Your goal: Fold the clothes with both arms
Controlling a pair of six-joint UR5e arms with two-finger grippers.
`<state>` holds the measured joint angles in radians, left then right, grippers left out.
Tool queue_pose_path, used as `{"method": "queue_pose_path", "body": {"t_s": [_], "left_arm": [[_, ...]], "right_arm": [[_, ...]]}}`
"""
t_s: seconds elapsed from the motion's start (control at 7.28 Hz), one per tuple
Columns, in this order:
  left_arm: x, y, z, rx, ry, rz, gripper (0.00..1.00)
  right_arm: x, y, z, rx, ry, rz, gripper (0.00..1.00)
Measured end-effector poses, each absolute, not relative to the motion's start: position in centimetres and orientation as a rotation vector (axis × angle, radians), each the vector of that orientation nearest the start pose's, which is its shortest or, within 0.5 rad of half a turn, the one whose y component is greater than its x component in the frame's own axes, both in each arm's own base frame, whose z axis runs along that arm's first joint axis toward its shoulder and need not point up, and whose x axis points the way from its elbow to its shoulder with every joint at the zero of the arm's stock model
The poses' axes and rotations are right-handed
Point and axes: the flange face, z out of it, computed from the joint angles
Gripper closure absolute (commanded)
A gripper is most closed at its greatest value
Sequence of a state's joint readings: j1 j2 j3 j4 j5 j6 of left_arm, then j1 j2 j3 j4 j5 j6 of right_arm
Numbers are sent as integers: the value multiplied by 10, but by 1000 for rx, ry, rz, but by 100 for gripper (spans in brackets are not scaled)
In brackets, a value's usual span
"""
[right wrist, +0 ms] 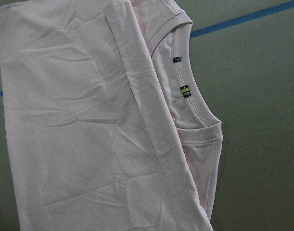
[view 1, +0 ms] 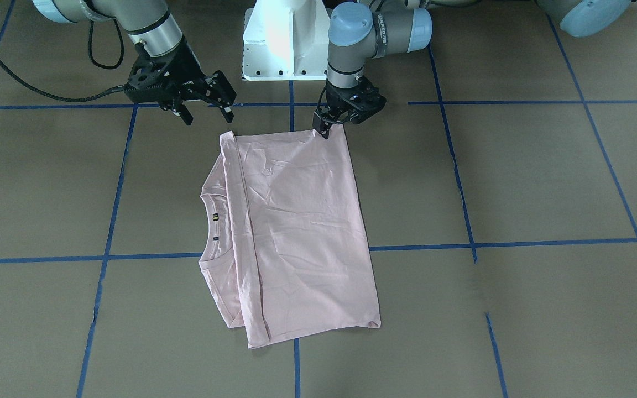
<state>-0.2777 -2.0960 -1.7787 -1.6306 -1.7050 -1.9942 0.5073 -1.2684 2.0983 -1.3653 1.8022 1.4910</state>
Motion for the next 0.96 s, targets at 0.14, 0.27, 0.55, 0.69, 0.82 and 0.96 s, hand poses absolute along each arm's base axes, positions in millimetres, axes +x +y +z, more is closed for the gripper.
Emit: {"method": "queue_pose_path", "body": {"t_s": [0.14,0.27,0.55,0.69,0.82,0.96], "left_arm": [[587,-292,265,-187,796,-609,89],[587,-292,263,-187,799,-609,100],[586,-292,259,-188,806,-606,100],[585,-292,256,-189,813,-603,100],[581,-292,251,-187,826,-599,100],[575,-293,244,-181,844,-589,100]], "right_arm": [[-406,-352,243,97,-1050,268,0],[-406,-352,242,97,-1051,268,0],[-406,-352,243,97,-1050,268,0],[-406,-352,243,97,-1050,268,0],[-407,-352,243,93,-1049,272,0],[-412,-350,244,72,-1047,297,0]]}}
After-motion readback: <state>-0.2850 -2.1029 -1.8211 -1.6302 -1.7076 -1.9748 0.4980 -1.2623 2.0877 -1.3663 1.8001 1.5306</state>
